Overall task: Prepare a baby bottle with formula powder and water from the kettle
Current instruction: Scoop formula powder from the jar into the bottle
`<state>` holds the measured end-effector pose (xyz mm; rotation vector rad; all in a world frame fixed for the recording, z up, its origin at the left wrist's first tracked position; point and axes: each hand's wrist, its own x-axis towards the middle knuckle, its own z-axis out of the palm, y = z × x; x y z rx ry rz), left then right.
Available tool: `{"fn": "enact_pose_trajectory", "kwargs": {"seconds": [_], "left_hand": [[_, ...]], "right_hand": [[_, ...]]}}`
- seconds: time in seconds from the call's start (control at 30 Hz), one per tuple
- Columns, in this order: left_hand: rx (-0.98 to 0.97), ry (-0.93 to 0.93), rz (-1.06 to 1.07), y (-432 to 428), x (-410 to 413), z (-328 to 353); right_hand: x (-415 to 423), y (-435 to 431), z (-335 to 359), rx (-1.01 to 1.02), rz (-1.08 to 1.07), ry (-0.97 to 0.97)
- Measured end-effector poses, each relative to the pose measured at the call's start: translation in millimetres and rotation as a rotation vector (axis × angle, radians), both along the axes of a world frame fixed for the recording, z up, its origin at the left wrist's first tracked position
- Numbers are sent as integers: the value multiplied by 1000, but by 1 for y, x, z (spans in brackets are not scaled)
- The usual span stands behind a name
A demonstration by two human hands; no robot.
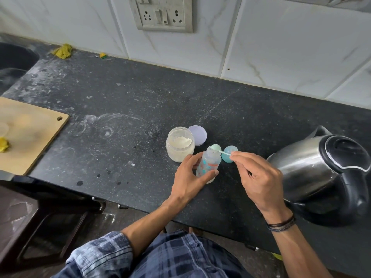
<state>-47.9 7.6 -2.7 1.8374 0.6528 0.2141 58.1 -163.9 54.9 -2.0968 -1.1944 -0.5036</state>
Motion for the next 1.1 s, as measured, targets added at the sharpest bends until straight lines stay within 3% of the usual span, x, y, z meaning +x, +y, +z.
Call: {"fn": "enact_pose_trajectory", "kwargs": {"seconds": [0.5, 0.67, 0.83, 1.0, 1.1], "left_hand": [[6, -32, 0, 2, 0, -4], [15, -29, -14, 1, 0, -6], [16, -14, -15, 1, -2, -6], [20, -24, -18, 0, -2, -6], [20, -16, -23, 1, -1, -6]], "right_hand": [[-1, 0, -2, 72, -12, 23], [-5, -2, -6, 6, -8, 20], [-1, -6, -5, 100, -30, 21], [-4, -6, -8, 14, -5, -18], [-3, -9, -7, 84, -10, -40]]}}
